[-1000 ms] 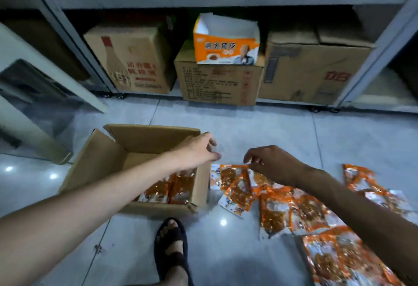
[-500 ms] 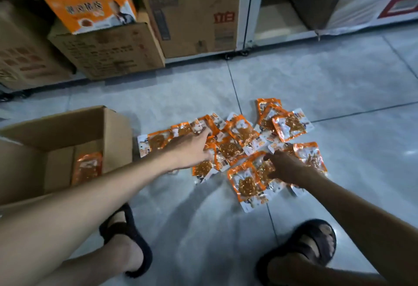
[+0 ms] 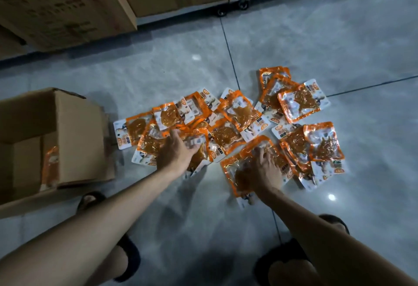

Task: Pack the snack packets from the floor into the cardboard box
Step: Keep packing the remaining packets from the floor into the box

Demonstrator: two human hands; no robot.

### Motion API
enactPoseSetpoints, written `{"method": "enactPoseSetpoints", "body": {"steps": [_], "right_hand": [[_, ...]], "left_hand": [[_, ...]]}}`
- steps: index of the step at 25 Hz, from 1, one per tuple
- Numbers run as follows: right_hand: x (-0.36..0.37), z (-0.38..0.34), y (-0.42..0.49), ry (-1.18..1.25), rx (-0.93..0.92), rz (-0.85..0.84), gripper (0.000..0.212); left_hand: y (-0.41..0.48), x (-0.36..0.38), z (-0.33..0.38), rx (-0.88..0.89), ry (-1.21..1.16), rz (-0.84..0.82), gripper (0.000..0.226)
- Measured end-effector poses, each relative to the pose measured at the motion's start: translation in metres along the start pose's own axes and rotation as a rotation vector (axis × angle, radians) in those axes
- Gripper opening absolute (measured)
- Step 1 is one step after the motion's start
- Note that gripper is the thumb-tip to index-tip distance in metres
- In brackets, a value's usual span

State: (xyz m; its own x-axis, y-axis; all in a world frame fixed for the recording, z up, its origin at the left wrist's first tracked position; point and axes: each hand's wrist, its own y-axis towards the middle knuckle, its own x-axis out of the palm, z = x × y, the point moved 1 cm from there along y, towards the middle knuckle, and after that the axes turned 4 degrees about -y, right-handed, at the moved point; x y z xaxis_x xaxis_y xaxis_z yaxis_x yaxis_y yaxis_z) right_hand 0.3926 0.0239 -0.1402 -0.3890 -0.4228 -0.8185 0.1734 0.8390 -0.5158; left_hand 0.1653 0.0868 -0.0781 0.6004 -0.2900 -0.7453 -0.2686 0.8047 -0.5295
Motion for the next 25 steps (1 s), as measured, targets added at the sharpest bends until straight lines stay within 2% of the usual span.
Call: {"method": "enactPoseSetpoints", "body": {"steps": [5,9,11,13,15,18,22,25], "right_hand": [[0.002,0.007,0.003,0.177,-0.084,0.003,0.051],[-0.002,0.016,0.005,0.262,-0.133,-0.046,0.033],[-0.004,0.020,0.003,0.357,-0.103,-0.109,0.033],[-0.006,0.022,0.005,0.459,-0.064,-0.169,0.028],[-0.010,0.019,0.006,0.581,-0.044,-0.218,0.019],[-0.027,0.005,0.005,0.918,0.038,-0.286,0.006],[-0.045,-0.019,0.007,1.197,0.127,-0.426,0.016],[-0.050,-0.041,0.011,1.217,0.119,-0.468,0.026]], "left_hand": [[0.011,0.041,-0.003,-0.298,-0.056,-0.017,0.108],[0.018,0.059,-0.003,-0.412,-0.151,0.068,0.116],[0.019,0.057,-0.004,-0.436,-0.253,0.069,0.109],[0.019,0.051,-0.008,-0.394,-0.365,0.068,0.089],[0.019,0.041,-0.017,-0.315,-0.442,0.046,0.082],[0.012,0.015,-0.025,-0.199,-0.508,-0.027,0.063],[0.029,-0.053,-0.018,-0.018,-0.598,-0.003,0.054],[0.072,-0.093,-0.010,0.081,-0.343,0.074,0.053]]}}
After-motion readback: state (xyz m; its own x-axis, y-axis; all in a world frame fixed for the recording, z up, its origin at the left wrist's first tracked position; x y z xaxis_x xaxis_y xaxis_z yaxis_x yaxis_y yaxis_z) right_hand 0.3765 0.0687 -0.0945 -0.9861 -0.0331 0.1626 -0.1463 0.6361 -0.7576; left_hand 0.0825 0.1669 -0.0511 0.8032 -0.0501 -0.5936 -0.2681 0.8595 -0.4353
